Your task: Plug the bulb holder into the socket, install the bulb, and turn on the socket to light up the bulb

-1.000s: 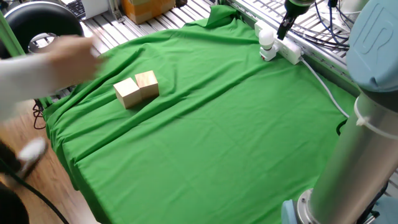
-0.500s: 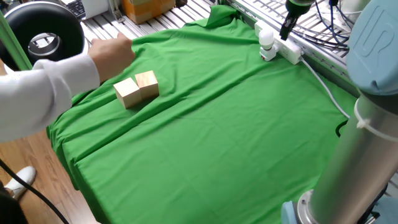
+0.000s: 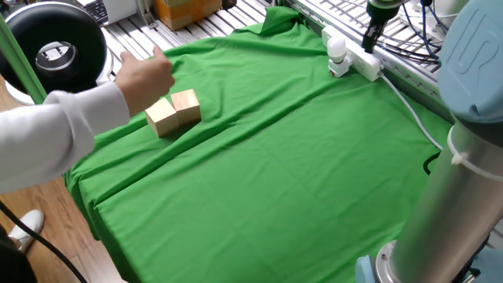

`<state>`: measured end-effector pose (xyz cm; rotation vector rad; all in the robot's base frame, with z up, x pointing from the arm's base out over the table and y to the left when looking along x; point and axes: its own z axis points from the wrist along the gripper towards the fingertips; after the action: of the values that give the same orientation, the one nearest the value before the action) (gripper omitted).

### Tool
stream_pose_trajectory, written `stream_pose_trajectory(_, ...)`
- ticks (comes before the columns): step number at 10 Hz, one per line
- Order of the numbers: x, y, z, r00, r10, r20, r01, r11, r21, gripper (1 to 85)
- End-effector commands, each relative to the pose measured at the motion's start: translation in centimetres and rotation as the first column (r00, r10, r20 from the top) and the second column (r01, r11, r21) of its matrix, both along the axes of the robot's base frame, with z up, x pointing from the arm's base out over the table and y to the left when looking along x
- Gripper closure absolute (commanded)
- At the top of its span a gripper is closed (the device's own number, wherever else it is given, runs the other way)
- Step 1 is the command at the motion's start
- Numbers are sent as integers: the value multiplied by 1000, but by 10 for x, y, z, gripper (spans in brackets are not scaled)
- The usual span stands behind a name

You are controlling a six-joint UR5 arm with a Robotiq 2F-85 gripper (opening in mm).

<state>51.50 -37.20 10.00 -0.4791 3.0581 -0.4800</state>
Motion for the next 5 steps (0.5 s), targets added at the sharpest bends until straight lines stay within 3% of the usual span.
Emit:
stream_pose_trajectory(1,-7,0,5,999,-18,-27,17,1000,-17,250)
stream_pose_trajectory(5,-1,5,0,994,-109,4,109,994,20,283)
